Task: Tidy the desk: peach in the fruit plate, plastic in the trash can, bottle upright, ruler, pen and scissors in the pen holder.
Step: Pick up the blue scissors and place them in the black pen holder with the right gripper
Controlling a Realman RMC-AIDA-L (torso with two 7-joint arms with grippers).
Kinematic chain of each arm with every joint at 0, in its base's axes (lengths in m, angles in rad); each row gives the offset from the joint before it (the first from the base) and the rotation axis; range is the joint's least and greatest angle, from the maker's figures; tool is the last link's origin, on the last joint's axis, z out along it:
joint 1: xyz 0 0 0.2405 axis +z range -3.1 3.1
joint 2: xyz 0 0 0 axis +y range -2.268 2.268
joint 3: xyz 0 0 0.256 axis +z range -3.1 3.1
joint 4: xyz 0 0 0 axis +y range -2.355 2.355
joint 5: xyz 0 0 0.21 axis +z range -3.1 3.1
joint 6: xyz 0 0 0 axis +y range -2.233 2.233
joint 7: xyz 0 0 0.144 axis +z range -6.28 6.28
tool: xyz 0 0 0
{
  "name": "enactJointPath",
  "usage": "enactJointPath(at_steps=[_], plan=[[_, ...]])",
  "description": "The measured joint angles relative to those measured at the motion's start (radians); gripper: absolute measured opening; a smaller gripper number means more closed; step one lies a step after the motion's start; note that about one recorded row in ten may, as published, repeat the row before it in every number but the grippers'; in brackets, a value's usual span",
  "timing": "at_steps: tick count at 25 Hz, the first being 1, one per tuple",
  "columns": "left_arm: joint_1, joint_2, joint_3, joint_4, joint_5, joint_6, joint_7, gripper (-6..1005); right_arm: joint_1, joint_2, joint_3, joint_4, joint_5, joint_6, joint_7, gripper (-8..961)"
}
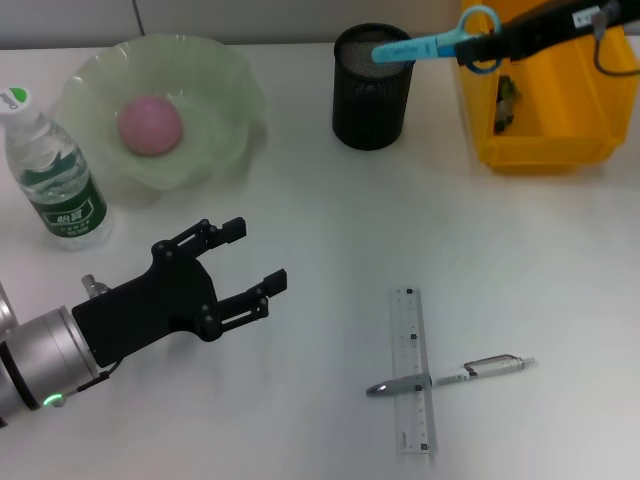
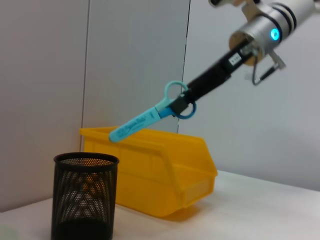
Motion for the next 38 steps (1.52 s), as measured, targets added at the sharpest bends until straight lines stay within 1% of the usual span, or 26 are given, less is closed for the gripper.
enactJointPath(at_steps=[1, 2, 3, 5, 8, 12, 18, 22, 27, 33, 38], plan=[[0.001, 0.0, -0.001, 0.0, 0.0, 0.0, 0.004, 813, 0.018, -0.001, 0.0, 0.001, -0.025, 0.008, 0.017, 65], [0.004, -0.001, -0.003, 0.0, -0.002, -0.001, 0.017, 813, 0.051, 0.0, -0.006, 0.009, -0.072, 0.027, 0.05, 65], [0.004, -0.001, -0.003, 0.0, -0.002, -0.001, 0.017, 813, 0.051, 0.0, -0.006, 0.009, -0.072, 0.027, 0.05, 65], [0.005, -0.002, -0.005, 0.0, -0.006, -0.005, 0.028, 813, 0.075, 0.004, -0.032, 0.018, -0.107, 0.054, 0.085, 65], [0.001, -0.004, -0.004, 0.0, -0.007, -0.016, 0.029, 813, 0.096, 0.009, -0.118, 0.019, -0.133, 0.115, 0.149, 66], [0.0, -0.005, -0.005, -0.003, -0.007, -0.018, 0.032, 813, 0.108, 0.01, -0.151, 0.021, -0.144, 0.123, 0.171, 66], [-0.004, -0.005, -0.006, 0.0, -0.008, -0.025, 0.031, 812, 0.104, 0.011, -0.148, 0.019, -0.15, 0.12, 0.173, 66], [-0.007, -0.003, -0.01, 0.0, -0.01, -0.02, 0.028, 812, 0.108, 0.005, -0.151, 0.02, -0.152, 0.114, 0.188, 66], [-0.011, -0.003, -0.014, -0.002, -0.011, -0.017, 0.025, 812, 0.109, 0.003, -0.153, 0.02, -0.162, 0.11, 0.191, 66], [-0.012, -0.004, -0.015, -0.008, -0.011, -0.008, 0.024, 812, 0.114, 0.006, -0.155, 0.02, -0.165, 0.113, 0.191, 70], [-0.004, -0.004, -0.015, -0.01, -0.011, 0.003, 0.018, 811, 0.133, 0.009, -0.157, 0.042, -0.192, 0.136, 0.196, 79]])
